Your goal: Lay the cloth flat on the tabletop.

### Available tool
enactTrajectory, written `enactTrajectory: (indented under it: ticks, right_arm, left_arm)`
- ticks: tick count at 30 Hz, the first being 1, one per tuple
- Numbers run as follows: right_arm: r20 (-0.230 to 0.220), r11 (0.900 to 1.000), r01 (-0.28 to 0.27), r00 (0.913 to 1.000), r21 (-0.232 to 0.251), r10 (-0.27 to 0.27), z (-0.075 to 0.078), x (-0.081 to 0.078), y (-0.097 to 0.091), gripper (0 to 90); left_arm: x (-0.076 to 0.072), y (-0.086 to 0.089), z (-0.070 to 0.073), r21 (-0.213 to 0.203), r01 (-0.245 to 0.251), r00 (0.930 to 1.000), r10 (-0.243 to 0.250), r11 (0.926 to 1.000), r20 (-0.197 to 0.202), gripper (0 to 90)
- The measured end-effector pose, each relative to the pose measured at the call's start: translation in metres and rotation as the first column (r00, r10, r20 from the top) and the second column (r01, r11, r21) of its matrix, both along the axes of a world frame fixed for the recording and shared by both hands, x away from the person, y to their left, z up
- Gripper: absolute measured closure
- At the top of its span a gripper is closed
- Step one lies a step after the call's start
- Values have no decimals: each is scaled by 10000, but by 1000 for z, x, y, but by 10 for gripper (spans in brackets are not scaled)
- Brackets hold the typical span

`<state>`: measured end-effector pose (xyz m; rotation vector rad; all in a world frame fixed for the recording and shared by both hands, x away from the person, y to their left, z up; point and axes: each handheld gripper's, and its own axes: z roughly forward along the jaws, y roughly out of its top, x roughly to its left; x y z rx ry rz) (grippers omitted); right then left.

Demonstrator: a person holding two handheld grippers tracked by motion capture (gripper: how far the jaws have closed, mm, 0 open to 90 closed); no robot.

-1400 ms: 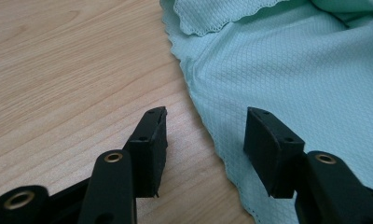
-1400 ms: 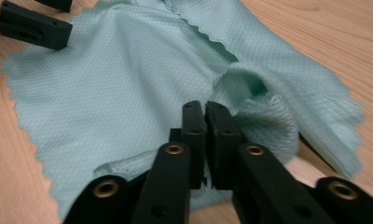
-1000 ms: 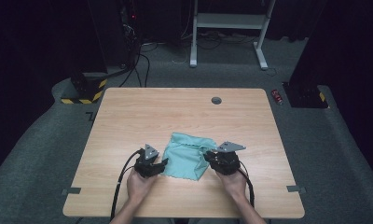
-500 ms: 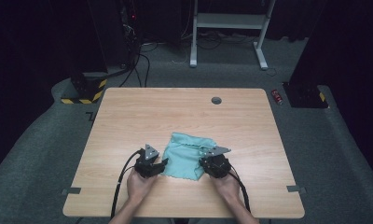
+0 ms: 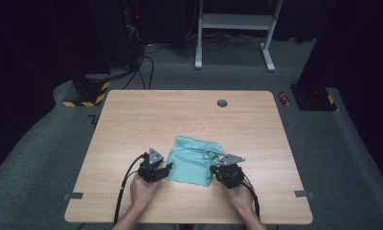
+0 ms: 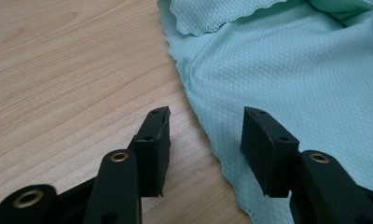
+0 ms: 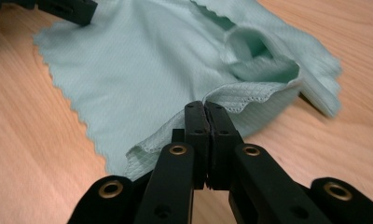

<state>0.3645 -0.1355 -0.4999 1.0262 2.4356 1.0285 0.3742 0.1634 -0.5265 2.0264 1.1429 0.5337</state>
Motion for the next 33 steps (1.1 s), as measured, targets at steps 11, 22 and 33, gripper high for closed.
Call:
enactTrajectory:
  ticks: [11, 22, 33]
  right_arm:
    - [-922, 9932, 1066, 9905, 474, -1020, -16, -18, -56, 886]
    - [-347, 9932, 888, 9957, 749, -864, 1, -8, -50, 730]
    - [26, 9935, 1084, 9941, 346, -1085, 1, 12, -25, 682]
  left_arm:
    - [-1, -1, 0, 72, 109, 9999, -109, 9999, 50, 534]
    - [-2, -1, 0, 24, 392, 9992, -392, 9992, 76, 601]
    - [-7, -9, 1, 578, 1085, 9931, -1108, 9924, 374, 837]
